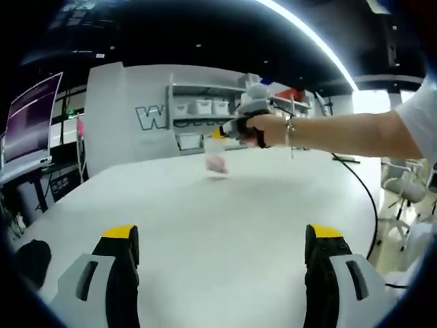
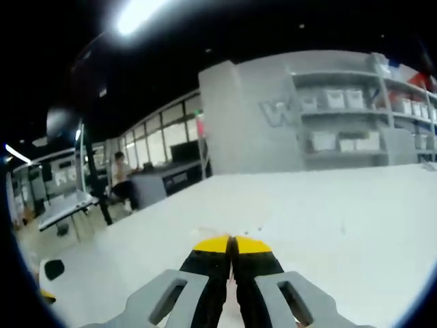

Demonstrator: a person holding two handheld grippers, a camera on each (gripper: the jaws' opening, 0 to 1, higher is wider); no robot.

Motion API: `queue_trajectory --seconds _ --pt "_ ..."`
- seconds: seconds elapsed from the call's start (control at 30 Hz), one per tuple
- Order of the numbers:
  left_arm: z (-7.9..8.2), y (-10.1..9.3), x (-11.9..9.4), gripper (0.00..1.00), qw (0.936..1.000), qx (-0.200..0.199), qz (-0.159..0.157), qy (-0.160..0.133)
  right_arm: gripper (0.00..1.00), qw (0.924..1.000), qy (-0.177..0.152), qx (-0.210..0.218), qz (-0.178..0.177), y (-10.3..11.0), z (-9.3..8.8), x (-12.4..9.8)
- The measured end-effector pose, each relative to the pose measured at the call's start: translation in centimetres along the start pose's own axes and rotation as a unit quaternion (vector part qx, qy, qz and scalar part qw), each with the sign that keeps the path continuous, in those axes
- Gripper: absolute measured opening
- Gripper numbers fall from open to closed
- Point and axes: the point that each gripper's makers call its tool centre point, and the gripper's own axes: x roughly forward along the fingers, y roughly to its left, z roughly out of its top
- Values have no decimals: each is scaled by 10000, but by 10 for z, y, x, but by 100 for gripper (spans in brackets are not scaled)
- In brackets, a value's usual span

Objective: Open the resealable bag by pulling the two sides of the seal apart until the entire bag opening is separated and visibly accessible.

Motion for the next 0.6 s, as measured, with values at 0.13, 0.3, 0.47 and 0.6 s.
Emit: queue_trajectory --seconds 0.13,0.3,0.47,0.6 --pt "3 -1 0 100 10000 30 -13 -41 0 10000 13 -76 -21 0 2 4" --pt "3 -1 0 100 10000 20 -27 -45 0 9999 9 -133 -56 -3 5 8" --pt "2 0 1 100 10000 3 -36 -39 0 9998 17 -172 -68 -4 6 11" --pt "3 -1 2 100 10000 11 -56 -62 0 9998 27 -176 -88 -6 5 13"
